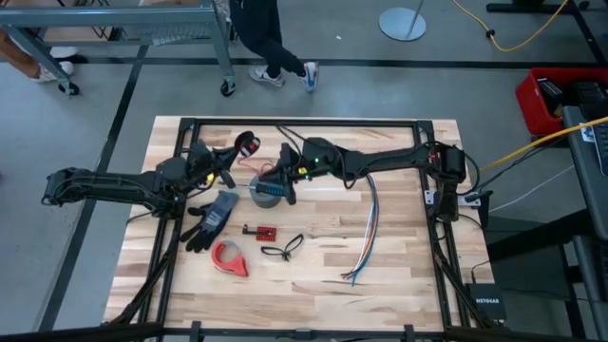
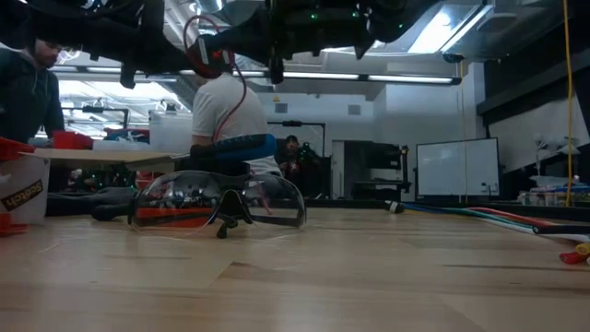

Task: Coil cords
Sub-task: Uncoil the red wire from the black spool

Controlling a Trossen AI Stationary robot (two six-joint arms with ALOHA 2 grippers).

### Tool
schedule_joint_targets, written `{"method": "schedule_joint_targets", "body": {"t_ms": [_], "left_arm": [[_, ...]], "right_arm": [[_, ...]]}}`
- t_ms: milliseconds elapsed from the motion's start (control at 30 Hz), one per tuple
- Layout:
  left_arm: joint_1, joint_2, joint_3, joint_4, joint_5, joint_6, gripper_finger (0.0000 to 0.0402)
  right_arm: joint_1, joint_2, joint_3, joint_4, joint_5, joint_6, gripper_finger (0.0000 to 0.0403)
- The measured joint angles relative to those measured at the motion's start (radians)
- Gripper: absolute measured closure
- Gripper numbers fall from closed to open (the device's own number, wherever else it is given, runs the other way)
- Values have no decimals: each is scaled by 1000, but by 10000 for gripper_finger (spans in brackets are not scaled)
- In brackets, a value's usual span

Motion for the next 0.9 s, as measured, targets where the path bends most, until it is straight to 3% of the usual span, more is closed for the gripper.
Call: {"method": "schedule_joint_targets", "body": {"t_ms": [167,400,533,733,900], "left_arm": [[-2,-1,0,52,0,27,401],[-34,-21,0,53,3,43,401],[-60,-38,0,47,3,44,401],[-100,-55,0,-89,3,-15,401],[-109,-55,0,-226,1,-91,401]], "right_arm": [[16,0,0,-138,90,-26,393],[-2,0,0,-374,315,-36,396],[-39,0,0,-433,365,-38,396],[-122,-1,0,-400,353,-35,396],[-192,-1,0,-283,216,21,396]]}}
